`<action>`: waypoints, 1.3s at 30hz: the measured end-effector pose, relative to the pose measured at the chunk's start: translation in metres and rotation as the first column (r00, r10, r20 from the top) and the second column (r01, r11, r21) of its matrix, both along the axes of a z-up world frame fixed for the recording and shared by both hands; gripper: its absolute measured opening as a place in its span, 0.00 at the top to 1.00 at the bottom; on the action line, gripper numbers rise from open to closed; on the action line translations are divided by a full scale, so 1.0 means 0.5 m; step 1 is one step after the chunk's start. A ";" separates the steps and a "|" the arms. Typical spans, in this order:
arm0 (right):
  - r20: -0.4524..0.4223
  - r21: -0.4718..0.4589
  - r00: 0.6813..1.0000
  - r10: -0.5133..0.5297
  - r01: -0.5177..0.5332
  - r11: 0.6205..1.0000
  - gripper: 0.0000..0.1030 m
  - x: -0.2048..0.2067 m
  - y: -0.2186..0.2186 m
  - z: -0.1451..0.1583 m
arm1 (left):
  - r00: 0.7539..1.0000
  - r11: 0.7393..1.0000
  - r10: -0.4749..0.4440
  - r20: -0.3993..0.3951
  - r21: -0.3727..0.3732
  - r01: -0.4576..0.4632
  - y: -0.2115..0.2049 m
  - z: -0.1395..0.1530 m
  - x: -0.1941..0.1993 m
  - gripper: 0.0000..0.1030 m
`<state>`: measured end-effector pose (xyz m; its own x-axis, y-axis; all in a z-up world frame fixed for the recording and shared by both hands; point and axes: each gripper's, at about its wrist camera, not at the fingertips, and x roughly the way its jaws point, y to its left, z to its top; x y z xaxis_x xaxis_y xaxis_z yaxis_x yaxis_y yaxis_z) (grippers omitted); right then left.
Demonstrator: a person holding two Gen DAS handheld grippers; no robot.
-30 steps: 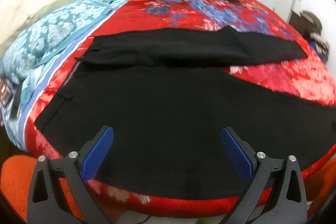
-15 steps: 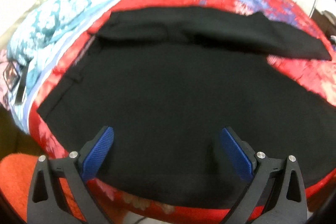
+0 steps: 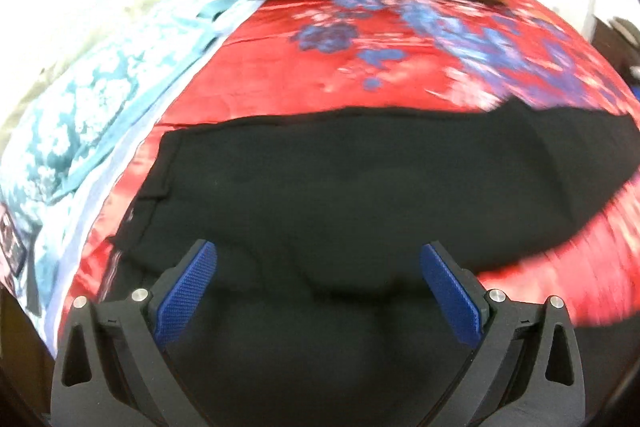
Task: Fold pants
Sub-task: 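Grasp the hem of the flat trouser leg with the right gripper, then lift and fold the held trouser leg over toward the waistband with the right gripper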
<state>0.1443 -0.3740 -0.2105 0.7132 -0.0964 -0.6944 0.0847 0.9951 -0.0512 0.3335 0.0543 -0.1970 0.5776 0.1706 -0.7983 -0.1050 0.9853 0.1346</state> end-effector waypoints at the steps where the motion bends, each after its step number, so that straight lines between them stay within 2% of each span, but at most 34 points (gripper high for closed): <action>1: -0.013 0.003 1.000 0.018 -0.018 1.000 0.00 0.027 -0.006 0.009 | 1.000 1.000 0.020 -0.007 -0.008 -0.020 0.012 -0.011 0.017 0.01; 5: -0.056 0.000 0.998 0.001 -0.001 1.000 0.00 0.166 -0.102 0.034 | 0.993 0.995 0.097 -0.073 0.010 -0.097 0.071 -0.103 0.066 0.00; 6: -0.076 -0.008 0.997 -0.003 0.003 1.000 0.00 0.207 -0.134 0.032 | 0.994 0.996 0.094 -0.060 0.005 -0.094 0.082 -0.123 0.062 0.00; 8: -0.137 -0.012 0.990 -0.027 0.025 1.000 0.00 0.301 -0.212 0.025 | 0.997 0.996 0.080 0.008 -0.029 -0.080 0.089 -0.130 0.046 0.00; 10: -0.181 0.036 0.983 -0.018 0.025 0.999 0.00 0.374 -0.280 0.013 | 0.997 0.997 0.079 0.027 -0.029 -0.078 0.086 -0.133 0.039 0.00; 14: -0.224 0.123 0.970 -0.093 0.123 0.985 0.02 0.539 -0.404 -0.008 | 0.996 0.997 0.081 0.047 -0.016 -0.080 0.080 -0.139 0.038 0.00; 15: -0.220 0.151 0.970 -0.100 0.135 0.979 0.03 0.566 -0.424 -0.011 | 0.996 0.997 0.081 0.049 -0.015 -0.080 0.079 -0.140 0.039 0.00; 19: -0.255 0.213 0.962 -0.099 0.155 0.965 0.20 0.670 -0.464 -0.047 | 0.995 0.997 0.080 0.053 -0.017 -0.079 0.080 -0.143 0.042 0.01; 21: -0.277 0.207 0.957 -0.091 0.151 0.967 0.21 0.711 -0.471 -0.068 | 0.995 0.997 0.081 0.058 -0.011 -0.080 0.079 -0.147 0.042 0.01; 24: -0.333 0.256 0.942 -0.046 0.137 0.957 0.21 0.748 -0.476 -0.110 | 0.996 0.997 0.071 0.059 -0.008 -0.071 0.078 -0.149 0.046 0.01; 25: -0.341 0.255 0.939 -0.033 0.127 0.959 0.23 0.751 -0.475 -0.122 | 0.996 0.997 0.071 0.060 -0.007 -0.071 0.077 -0.150 0.046 0.01; 27: -0.328 0.230 0.945 0.010 0.069 0.971 0.50 0.747 -0.461 -0.123 | 0.996 0.997 0.071 0.060 -0.007 -0.070 0.077 -0.149 0.047 0.01; 28: -0.321 0.225 0.947 0.009 0.067 0.972 0.85 0.739 -0.459 -0.119 | 0.996 0.998 0.070 0.060 -0.007 -0.070 0.077 -0.149 0.047 0.01; 30: -0.279 0.301 0.960 0.023 0.065 0.952 0.86 0.710 -0.461 -0.096 | 0.996 0.998 0.070 0.059 -0.005 -0.070 0.076 -0.149 0.048 0.01; 34: -0.144 0.331 0.981 0.133 -0.079 0.940 0.87 0.592 -0.389 0.003 | 0.996 0.997 0.071 0.056 0.000 -0.071 0.075 -0.146 0.047 0.01; 36: -0.082 0.330 0.970 0.230 -0.192 0.924 0.87 0.498 -0.321 0.063 | 0.996 0.997 0.071 0.052 0.008 -0.072 0.074 -0.145 0.047 0.01; 39: -0.038 0.288 0.930 0.366 -0.341 0.895 0.87 0.311 -0.207 0.128 | 0.996 0.997 0.074 0.045 0.023 -0.075 0.070 -0.141 0.048 0.01</action>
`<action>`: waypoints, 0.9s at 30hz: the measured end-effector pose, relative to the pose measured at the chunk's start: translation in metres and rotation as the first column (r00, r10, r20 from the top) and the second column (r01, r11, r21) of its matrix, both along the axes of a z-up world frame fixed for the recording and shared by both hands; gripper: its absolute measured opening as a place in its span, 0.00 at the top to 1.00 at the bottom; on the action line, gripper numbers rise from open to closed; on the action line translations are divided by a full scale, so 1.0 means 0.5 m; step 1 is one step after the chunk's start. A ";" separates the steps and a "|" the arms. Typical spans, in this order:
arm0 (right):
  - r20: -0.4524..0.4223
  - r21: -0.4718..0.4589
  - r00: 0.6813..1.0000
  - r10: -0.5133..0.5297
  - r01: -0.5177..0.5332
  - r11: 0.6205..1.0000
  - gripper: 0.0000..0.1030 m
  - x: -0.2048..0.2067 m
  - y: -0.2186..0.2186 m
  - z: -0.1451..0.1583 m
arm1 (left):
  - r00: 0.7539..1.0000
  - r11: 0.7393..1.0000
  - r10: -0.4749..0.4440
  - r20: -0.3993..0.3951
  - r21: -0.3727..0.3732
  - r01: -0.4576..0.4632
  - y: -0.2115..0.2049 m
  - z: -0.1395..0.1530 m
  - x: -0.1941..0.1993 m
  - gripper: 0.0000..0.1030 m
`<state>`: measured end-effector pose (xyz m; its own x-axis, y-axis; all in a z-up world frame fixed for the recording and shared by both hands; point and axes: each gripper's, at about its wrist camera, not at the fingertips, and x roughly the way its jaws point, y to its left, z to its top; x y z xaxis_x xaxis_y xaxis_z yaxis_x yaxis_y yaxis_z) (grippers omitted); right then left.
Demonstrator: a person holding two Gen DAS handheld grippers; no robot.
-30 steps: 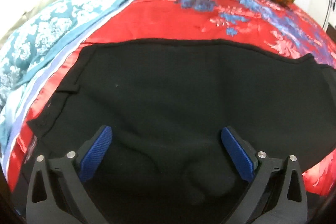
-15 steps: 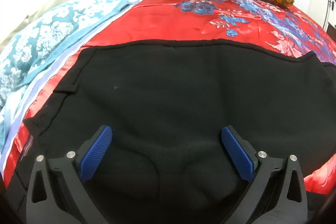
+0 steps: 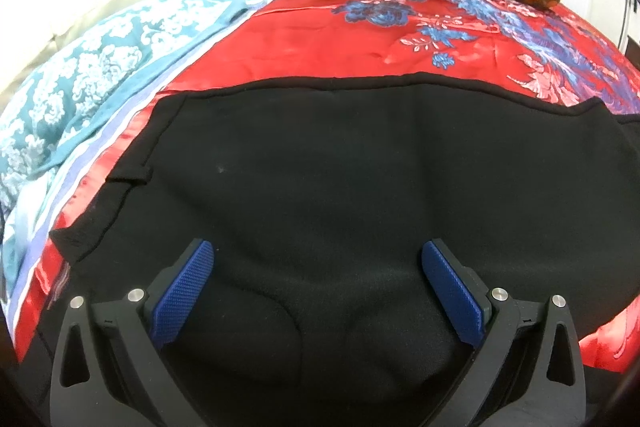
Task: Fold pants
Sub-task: 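Lift and fold the held trouser leg over toward the waistband with the right gripper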
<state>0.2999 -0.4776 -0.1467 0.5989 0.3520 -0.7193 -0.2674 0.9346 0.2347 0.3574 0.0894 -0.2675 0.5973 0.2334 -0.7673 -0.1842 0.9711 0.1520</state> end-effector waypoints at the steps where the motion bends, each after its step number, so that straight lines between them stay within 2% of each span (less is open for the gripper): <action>1: 0.009 -0.010 0.999 0.033 -0.033 0.999 0.87 -0.065 0.030 0.011 | 1.000 1.000 0.002 -0.004 0.002 -0.002 0.000 0.001 0.000 0.01; 4: -0.039 -0.043 0.997 0.069 -0.070 0.997 0.87 -0.278 0.100 -0.005 | 0.999 1.000 0.019 -0.046 0.010 -0.019 -0.002 0.015 0.001 0.01; 7: -0.139 -0.096 0.990 -0.003 -0.011 0.995 0.86 -0.421 0.113 -0.071 | 0.995 1.000 0.022 -0.098 -0.012 -0.023 -0.015 0.051 -0.023 0.01; 9: -0.220 -0.121 0.969 -0.114 0.088 0.989 0.73 -0.468 0.091 -0.119 | 0.995 0.997 -0.055 -0.084 -0.050 0.051 -0.038 0.090 -0.069 0.01; 10: -0.253 -0.148 0.950 -0.182 0.148 0.978 0.43 -0.483 0.079 -0.137 | 0.991 0.994 -0.101 -0.083 -0.061 0.096 -0.051 0.106 -0.091 0.01; 11: -0.263 -0.171 0.935 -0.239 0.199 0.965 0.08 -0.495 0.068 -0.143 | 0.983 0.985 -0.163 -0.085 -0.066 0.157 -0.071 0.126 -0.121 0.01; 12: -0.251 -0.168 0.933 -0.257 0.219 0.961 0.00 -0.504 0.064 -0.135 | 0.974 0.977 -0.210 -0.087 -0.063 0.205 -0.088 0.144 -0.149 0.01; 14: -0.201 -0.117 0.938 -0.284 0.265 0.957 0.00 -0.514 0.055 -0.095 | 0.952 0.954 -0.296 -0.075 -0.061 0.292 -0.119 0.181 -0.221 0.01; 16: -0.144 -0.101 0.930 -0.338 0.326 0.940 0.00 -0.523 0.050 -0.052 | 0.935 0.935 -0.350 -0.065 -0.095 0.343 -0.138 0.207 -0.292 0.01; 18: -0.065 -0.133 0.922 -0.383 0.372 0.919 0.00 -0.535 0.066 -0.016 | 0.923 0.910 -0.382 -0.048 -0.194 0.367 -0.149 0.222 -0.368 0.01; 20: 0.045 -0.187 0.907 -0.419 0.420 0.888 0.00 -0.545 0.105 0.018 | 0.929 0.898 -0.368 -0.043 -0.278 0.342 -0.156 0.216 -0.416 0.01; 21: 0.133 -0.195 0.893 -0.430 0.449 0.872 0.00 -0.558 0.138 0.042 | 0.935 0.891 -0.352 -0.039 -0.321 0.322 -0.158 0.206 -0.440 0.01; 22: 0.247 -0.172 0.864 -0.439 0.485 0.857 0.00 -0.581 0.177 0.065 | 0.940 0.888 -0.341 -0.035 -0.340 0.309 -0.159 0.199 -0.453 0.01; 24: 0.375 -0.085 0.813 -0.445 0.508 0.857 0.00 -0.605 0.245 0.087 | 0.949 0.896 -0.313 -0.031 -0.342 0.284 -0.161 0.175 -0.482 0.01; 25: 0.399 -0.032 0.801 -0.446 0.498 0.867 0.00 -0.613 0.274 0.086 | 0.948 0.900 -0.316 -0.030 -0.326 0.289 -0.167 0.167 -0.491 0.01; 26: 0.375 0.024 0.809 -0.453 0.480 0.877 0.00 -0.608 0.308 0.066 | 0.944 0.904 -0.330 -0.029 -0.298 0.306 -0.169 0.161 -0.493 0.01; 27: 0.302 0.039 0.840 -0.450 0.461 0.887 0.00 -0.591 0.328 0.039 | 0.941 0.910 -0.337 -0.022 -0.263 0.320 -0.171 0.159 -0.492 0.01</action>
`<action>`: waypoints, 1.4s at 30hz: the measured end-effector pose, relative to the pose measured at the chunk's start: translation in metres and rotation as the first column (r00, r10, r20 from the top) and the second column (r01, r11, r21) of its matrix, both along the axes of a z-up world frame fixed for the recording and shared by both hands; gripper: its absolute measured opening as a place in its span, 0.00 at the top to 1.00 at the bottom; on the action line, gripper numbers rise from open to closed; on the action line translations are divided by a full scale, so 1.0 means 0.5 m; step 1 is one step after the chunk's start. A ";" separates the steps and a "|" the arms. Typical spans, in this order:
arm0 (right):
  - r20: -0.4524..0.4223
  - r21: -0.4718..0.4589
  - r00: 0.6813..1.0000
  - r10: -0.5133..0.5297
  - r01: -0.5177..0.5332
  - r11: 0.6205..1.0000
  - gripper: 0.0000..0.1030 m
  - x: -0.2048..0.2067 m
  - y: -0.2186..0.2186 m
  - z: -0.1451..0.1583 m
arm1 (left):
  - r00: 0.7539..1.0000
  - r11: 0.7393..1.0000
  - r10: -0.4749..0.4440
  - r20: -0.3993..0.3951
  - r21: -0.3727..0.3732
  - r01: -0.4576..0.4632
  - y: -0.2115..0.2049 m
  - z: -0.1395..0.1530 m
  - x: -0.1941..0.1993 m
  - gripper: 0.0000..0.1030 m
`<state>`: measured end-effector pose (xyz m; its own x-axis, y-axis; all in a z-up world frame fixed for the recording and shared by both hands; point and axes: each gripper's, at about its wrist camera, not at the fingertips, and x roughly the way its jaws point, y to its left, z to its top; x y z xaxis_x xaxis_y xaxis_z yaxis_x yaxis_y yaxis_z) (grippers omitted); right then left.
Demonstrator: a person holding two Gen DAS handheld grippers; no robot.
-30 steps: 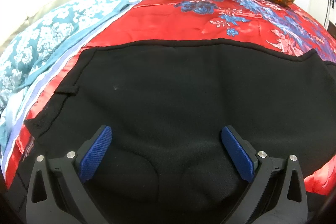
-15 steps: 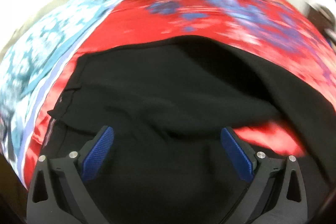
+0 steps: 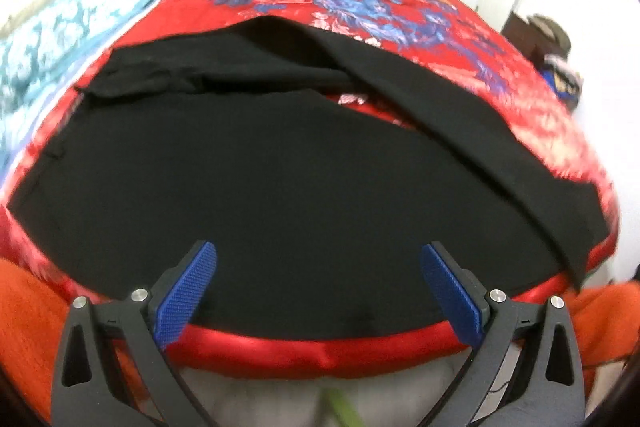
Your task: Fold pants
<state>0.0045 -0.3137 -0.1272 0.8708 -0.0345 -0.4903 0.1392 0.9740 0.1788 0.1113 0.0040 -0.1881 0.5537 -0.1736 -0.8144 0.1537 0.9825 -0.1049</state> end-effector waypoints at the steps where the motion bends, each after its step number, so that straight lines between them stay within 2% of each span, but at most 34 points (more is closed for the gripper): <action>1: -0.135 0.048 0.990 0.048 -0.042 0.998 0.00 0.030 0.023 -0.043 | 1.000 1.000 -0.001 0.019 0.018 0.001 -0.002 -0.001 0.001 0.01; 2: -0.237 0.071 0.967 0.090 -0.075 0.995 0.02 0.052 0.040 -0.078 | 0.999 0.999 0.002 0.050 0.036 -0.004 0.002 0.003 0.004 0.01; 3: -0.290 0.063 0.950 0.115 -0.101 0.993 0.09 0.058 0.058 -0.106 | 0.997 0.999 0.008 0.075 0.050 -0.011 0.005 0.005 0.009 0.01; 4: -0.292 0.026 0.950 0.109 -0.106 0.994 0.10 0.050 0.069 -0.119 | 0.995 0.998 0.017 0.098 0.066 -0.024 0.012 0.006 0.013 0.01; 6: -0.251 -0.089 0.965 0.071 -0.096 0.991 0.09 0.029 0.086 -0.105 | 0.993 0.996 0.035 0.113 0.081 -0.045 0.024 0.006 0.018 0.01; 7: -0.202 -0.147 0.978 0.045 -0.076 0.986 0.08 0.019 0.091 -0.088 | 0.993 0.996 0.044 0.108 0.070 -0.052 0.031 0.005 0.022 0.01; 8: -0.128 -0.219 0.992 0.011 -0.039 0.975 0.01 0.007 0.098 -0.063 | 0.994 0.997 0.055 0.099 0.047 -0.060 0.037 0.005 0.026 0.01; 10: -0.030 -0.293 0.999 -0.015 0.005 0.956 0.00 -0.021 0.111 -0.032 | 0.993 0.997 0.074 0.091 0.002 -0.075 0.046 0.006 0.031 0.01; 12: -0.092 -0.269 0.995 0.042 -0.065 0.961 0.00 -0.012 0.116 -0.042 | 0.991 0.997 0.082 0.107 -0.014 -0.081 0.047 0.009 0.030 0.01; 13: -0.139 -0.233 0.988 0.067 -0.099 0.967 0.00 -0.005 0.115 -0.056 | 0.990 0.997 0.079 0.119 -0.007 -0.079 0.043 0.010 0.029 0.01; 15: -0.178 -0.212 0.981 0.080 -0.118 0.970 0.00 -0.007 0.116 -0.074 | 0.989 0.998 0.064 0.137 0.015 -0.066 0.034 0.010 0.027 0.01; 17: -0.170 -0.248 0.982 0.087 -0.128 0.960 0.00 -0.017 0.127 -0.075 | 0.988 0.998 0.047 0.144 0.033 -0.053 0.024 0.008 0.024 0.01; 20: -0.102 -0.315 0.988 0.120 -0.146 0.938 0.00 -0.029 0.154 -0.063 | 0.988 0.998 0.029 0.151 0.053 -0.037 0.015 0.006 0.020 0.01; 25: -0.214 -0.237 0.942 0.260 -0.308 0.921 0.00 -0.011 0.174 -0.113 | 0.989 0.997 0.029 0.146 0.072 -0.040 0.011 -0.001 0.025 0.01; 30: -0.245 -0.249 0.914 0.322 -0.381 0.890 0.00 -0.010 0.198 -0.136 | 0.991 0.995 0.036 0.132 0.083 -0.047 0.012 -0.011 0.030 0.01; 33: -0.305 -0.182 0.892 0.334 -0.399 0.899 0.00 0.010 0.195 -0.165 | 0.990 0.995 0.044 0.131 0.086 -0.055 0.016 -0.011 0.033 0.01; 35: -0.312 -0.147 0.902 0.298 -0.356 0.923 0.00 0.015 0.174 -0.168 | 0.990 0.995 0.057 0.133 0.079 -0.068 0.024 -0.006 0.034 0.01; 38: -0.268 -0.090 0.946 0.183 -0.214 0.973 0.00 0.006 0.106 -0.156 | 0.987 0.995 0.091 0.131 0.037 -0.096 0.046 0.004 0.036 0.01; 40: -0.256 0.009 0.961 0.106 -0.107 0.994 0.00 -0.004 0.046 -0.159 | 0.985 0.993 0.118 0.123 0.010 -0.120 0.058 0.006 0.042 0.01; 42: -0.267 0.160 0.960 0.082 -0.040 0.986 0.00 -0.015 -0.008 -0.178 | 0.984 0.990 0.141 0.110 -0.005 -0.141 0.066 0.002 0.051 0.01</action>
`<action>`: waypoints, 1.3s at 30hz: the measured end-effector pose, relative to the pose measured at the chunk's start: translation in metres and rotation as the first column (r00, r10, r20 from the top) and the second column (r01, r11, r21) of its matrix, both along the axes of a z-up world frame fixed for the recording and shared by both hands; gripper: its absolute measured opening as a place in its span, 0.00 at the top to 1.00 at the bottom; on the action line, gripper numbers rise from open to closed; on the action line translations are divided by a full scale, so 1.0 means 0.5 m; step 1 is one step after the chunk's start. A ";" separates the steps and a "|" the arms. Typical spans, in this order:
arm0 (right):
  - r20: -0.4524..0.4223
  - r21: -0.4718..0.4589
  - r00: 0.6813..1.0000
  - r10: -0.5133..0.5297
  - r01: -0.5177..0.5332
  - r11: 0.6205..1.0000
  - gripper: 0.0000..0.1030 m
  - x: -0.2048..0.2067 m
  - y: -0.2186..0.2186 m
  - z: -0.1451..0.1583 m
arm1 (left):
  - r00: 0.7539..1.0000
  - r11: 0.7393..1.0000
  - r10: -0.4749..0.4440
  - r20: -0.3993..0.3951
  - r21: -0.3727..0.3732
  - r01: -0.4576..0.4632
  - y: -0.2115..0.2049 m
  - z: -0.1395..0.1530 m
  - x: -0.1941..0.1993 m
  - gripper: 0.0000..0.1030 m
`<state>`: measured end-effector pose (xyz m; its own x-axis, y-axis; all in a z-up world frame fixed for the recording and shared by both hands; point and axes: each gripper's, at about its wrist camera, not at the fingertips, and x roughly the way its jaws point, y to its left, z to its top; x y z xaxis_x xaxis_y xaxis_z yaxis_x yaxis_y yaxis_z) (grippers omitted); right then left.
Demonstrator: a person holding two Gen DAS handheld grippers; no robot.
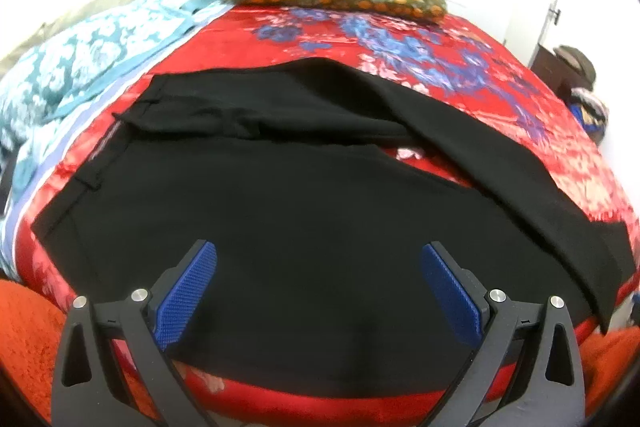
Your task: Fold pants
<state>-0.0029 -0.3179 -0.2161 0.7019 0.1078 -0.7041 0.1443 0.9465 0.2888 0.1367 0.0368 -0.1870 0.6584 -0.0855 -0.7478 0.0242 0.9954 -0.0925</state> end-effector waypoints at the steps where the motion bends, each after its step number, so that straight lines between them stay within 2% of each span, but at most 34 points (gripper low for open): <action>1: -0.006 0.055 1.000 -0.013 0.013 0.998 0.00 -0.003 -0.015 -0.007 | 1.000 1.000 0.008 -0.008 -0.002 -0.008 0.001 -0.004 0.004 0.01; 2: -0.001 0.111 1.000 -0.014 0.014 0.994 0.00 -0.006 -0.026 -0.012 | 1.000 1.000 0.013 -0.018 -0.001 -0.013 0.001 -0.009 0.008 0.01; 6: 0.018 0.239 0.999 0.045 -0.048 0.970 0.00 0.006 -0.025 -0.032 | 0.999 1.000 0.006 -0.040 0.016 -0.005 -0.013 -0.026 0.014 0.01; 11: -0.060 0.375 0.995 0.074 -0.046 0.926 0.00 0.061 -0.017 -0.095 | 0.999 0.996 -0.036 -0.024 0.083 0.038 -0.035 -0.032 0.003 0.01; 15: -0.087 0.318 0.996 -0.036 0.062 0.946 0.00 0.080 -0.049 -0.113 | 0.999 0.993 -0.042 -0.028 0.105 0.045 -0.038 -0.038 0.003 0.01; 17: -0.090 0.295 0.993 -0.070 0.094 0.951 0.00 0.079 -0.063 -0.112 | 0.999 0.994 -0.035 -0.035 0.105 0.039 -0.035 -0.041 0.007 0.01; 21: -0.063 0.192 0.991 -0.121 0.132 0.973 0.00 0.076 -0.071 -0.097 | 0.998 0.994 -0.024 -0.058 0.101 0.029 -0.034 -0.052 0.015 0.01; 26: -0.105 0.252 0.982 -0.158 0.180 0.951 0.01 0.070 -0.109 -0.123 | 0.997 0.992 -0.036 -0.072 0.117 0.044 -0.045 -0.063 0.017 0.01; 28: -0.095 0.234 0.975 -0.200 0.217 0.948 0.02 0.063 -0.125 -0.118 | 0.997 0.991 -0.041 -0.072 0.127 0.050 -0.050 -0.065 0.016 0.01; 30: -0.092 0.240 0.957 -0.274 0.288 0.927 0.02 0.050 -0.157 -0.116 | 0.996 0.991 -0.041 -0.075 0.128 0.050 -0.052 -0.066 0.016 0.01; 35: -0.121 0.410 0.923 -0.365 0.382 0.829 0.02 0.026 -0.228 -0.143 | 0.996 0.990 -0.030 -0.085 0.137 0.041 -0.052 -0.073 0.020 0.01; 37: -0.115 0.448 0.911 -0.396 0.403 0.798 0.06 0.021 -0.253 -0.145 | 0.995 0.989 -0.029 -0.091 0.141 0.042 -0.053 -0.077 0.020 0.01; 38: -0.104 0.468 0.910 -0.401 0.400 0.788 0.14 0.019 -0.266 -0.143 | 0.995 0.988 -0.032 -0.095 0.145 0.046 -0.055 -0.079 0.019 0.01; 39: -0.101 0.473 0.912 -0.398 0.396 0.787 0.29 0.020 -0.273 -0.143 | 0.995 0.988 -0.034 -0.096 0.150 0.048 -0.055 -0.080 0.018 0.01</action>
<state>0.0072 -0.4545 -0.2873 0.7591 0.1375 -0.6363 0.4749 0.5516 0.6857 0.1456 0.0093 -0.2271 0.5835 0.0080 -0.8120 0.0639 0.9964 0.0558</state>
